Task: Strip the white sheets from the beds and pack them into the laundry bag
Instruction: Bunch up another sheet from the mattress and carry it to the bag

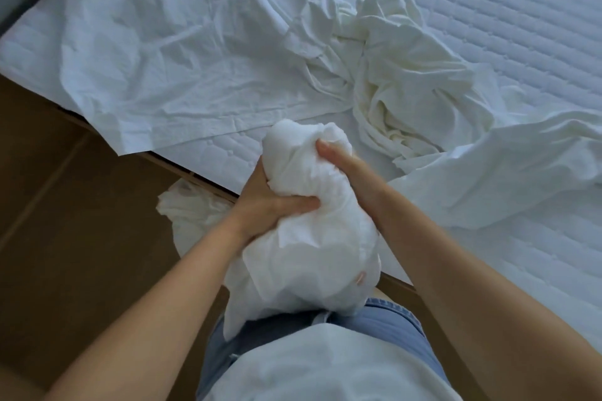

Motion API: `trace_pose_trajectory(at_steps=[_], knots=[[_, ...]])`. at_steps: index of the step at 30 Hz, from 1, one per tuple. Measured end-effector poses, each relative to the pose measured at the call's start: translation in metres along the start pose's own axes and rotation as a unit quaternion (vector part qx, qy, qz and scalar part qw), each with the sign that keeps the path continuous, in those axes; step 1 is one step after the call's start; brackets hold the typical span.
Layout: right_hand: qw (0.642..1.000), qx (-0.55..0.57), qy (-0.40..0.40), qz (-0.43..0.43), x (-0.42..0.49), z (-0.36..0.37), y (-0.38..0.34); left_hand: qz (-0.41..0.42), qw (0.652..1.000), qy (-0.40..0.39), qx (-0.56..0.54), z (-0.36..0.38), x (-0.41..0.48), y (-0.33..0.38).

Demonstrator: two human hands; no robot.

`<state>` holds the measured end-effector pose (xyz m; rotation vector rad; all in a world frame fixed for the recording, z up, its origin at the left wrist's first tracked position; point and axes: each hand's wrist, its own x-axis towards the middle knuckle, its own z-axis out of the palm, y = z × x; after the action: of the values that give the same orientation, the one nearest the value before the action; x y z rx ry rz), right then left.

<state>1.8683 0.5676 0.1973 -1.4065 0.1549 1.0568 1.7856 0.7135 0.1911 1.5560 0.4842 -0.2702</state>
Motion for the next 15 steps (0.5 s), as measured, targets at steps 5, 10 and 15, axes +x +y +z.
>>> trace_pose_trajectory(at_steps=[5, 10, 15], knots=[[0.858, -0.401, 0.205, -0.245, -0.011, 0.009, 0.009, -0.094, 0.983, 0.155, -0.022, -0.012, 0.023, -0.001], [0.796, -0.547, 0.088, -0.244, -0.006, 0.031, 0.043, -0.249, 0.968, 0.019, -0.031, -0.026, 0.026, 0.012], [0.694, -0.681, -0.006, -0.233, 0.008, 0.024, 0.022, -0.278, 0.957, -0.051, -0.071, -0.045, 0.012, 0.020]])
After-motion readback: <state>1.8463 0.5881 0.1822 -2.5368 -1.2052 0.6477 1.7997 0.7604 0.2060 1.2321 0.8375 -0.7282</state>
